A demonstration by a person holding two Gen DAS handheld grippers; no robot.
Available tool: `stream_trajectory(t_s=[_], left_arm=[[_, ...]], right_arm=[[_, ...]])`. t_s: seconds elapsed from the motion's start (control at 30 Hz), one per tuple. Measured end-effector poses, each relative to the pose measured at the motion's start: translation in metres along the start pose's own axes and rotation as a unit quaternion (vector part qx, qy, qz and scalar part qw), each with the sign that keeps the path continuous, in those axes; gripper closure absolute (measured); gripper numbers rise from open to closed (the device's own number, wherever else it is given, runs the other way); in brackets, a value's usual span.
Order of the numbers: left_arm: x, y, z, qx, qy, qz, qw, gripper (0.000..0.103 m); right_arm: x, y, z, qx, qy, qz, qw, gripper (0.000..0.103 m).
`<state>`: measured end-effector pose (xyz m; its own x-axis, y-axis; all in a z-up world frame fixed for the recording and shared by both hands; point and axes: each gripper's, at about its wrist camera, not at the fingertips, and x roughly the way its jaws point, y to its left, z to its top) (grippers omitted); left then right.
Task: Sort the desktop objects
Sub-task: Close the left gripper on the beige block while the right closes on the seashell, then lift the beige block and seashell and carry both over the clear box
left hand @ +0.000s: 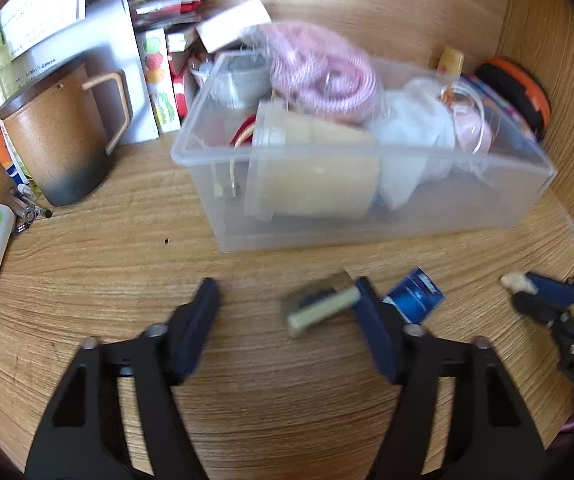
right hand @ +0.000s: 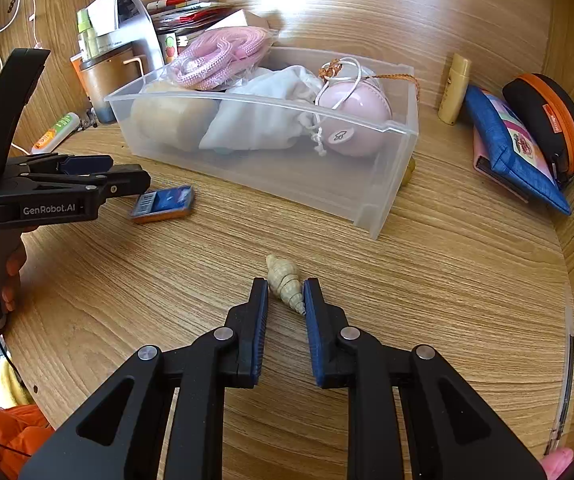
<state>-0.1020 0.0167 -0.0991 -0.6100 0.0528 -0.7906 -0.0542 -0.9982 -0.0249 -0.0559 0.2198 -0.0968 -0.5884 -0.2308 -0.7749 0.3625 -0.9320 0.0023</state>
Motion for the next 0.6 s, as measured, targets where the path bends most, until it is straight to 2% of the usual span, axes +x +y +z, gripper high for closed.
stream_trajectory(t_s=[0.2, 0.33, 0.4, 0.6], left_arm=[[-0.001, 0.0006, -0.0008, 0.003, -0.003, 0.003, 1.0, 0.046], [-0.0011, -0.0013, 0.0002, 0.01, -0.006, -0.001, 0.9999, 0.062], [-0.0018, -0.0038, -0.0005, 0.017, -0.006, -0.004, 0.9998, 0.067], [-0.0042, 0.0029, -0.0012, 0.0, -0.009, -0.028, 0.9996, 0.067]], right_arm=[[-0.0011, -0.0002, 0.001, 0.001, 0.0, 0.002, 1.0, 0.087], [-0.0017, -0.001, 0.002, 0.002, 0.001, 0.002, 1.0, 0.086], [-0.0022, -0.0018, 0.0025, 0.003, 0.002, 0.003, 1.0, 0.086], [-0.0042, -0.0032, 0.005, 0.008, 0.004, 0.003, 1.0, 0.087]])
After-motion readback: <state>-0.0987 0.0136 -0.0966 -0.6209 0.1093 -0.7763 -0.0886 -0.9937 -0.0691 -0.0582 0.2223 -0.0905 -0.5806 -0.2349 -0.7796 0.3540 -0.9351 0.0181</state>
